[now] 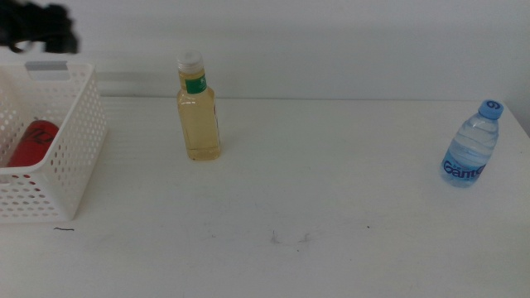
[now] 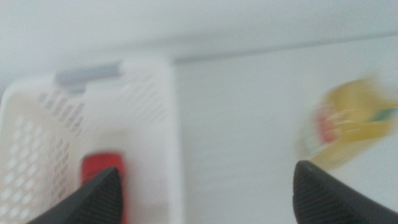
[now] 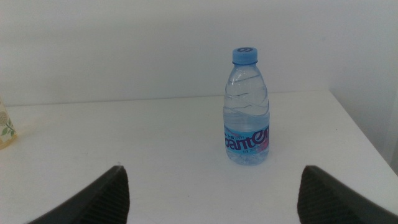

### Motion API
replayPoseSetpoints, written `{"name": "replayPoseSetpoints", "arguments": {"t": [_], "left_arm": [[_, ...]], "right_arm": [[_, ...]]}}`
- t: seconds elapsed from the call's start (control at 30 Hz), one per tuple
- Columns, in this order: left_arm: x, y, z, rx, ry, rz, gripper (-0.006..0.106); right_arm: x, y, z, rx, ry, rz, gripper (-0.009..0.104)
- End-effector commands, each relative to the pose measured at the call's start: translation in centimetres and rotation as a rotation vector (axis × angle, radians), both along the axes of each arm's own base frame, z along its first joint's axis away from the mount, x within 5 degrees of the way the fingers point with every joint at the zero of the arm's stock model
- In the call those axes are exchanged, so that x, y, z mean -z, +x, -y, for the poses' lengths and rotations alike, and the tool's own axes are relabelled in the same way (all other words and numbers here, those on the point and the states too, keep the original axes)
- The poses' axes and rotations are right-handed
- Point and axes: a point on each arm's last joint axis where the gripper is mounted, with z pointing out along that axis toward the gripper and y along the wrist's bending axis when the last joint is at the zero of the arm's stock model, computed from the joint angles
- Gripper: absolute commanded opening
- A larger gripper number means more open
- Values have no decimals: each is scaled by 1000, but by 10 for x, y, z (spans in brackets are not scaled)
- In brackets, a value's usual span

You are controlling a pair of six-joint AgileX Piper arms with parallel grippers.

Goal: Use arms to grab the bottles and put them into the dustbin to the left of the table.

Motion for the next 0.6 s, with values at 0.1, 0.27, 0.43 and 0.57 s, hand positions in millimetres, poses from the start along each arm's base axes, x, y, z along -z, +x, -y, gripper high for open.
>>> {"name": "replayPoseSetpoints", "arguments": {"t": [0.1,0.27,0.43,0.57], "left_arm": [[10,-65,60,57,-37,268,93],[79,-101,81,153,-185,457,93],[150,-109,82,130,-316,427,93],[169,-93,88,192,-286,522,93]], "right_arm": [[0,0,0,0,-12,12,86],[0,0,0,0,-12,12,86],[0,0,0,0,-12,12,86],[0,0,0,0,-12,12,86]]}}
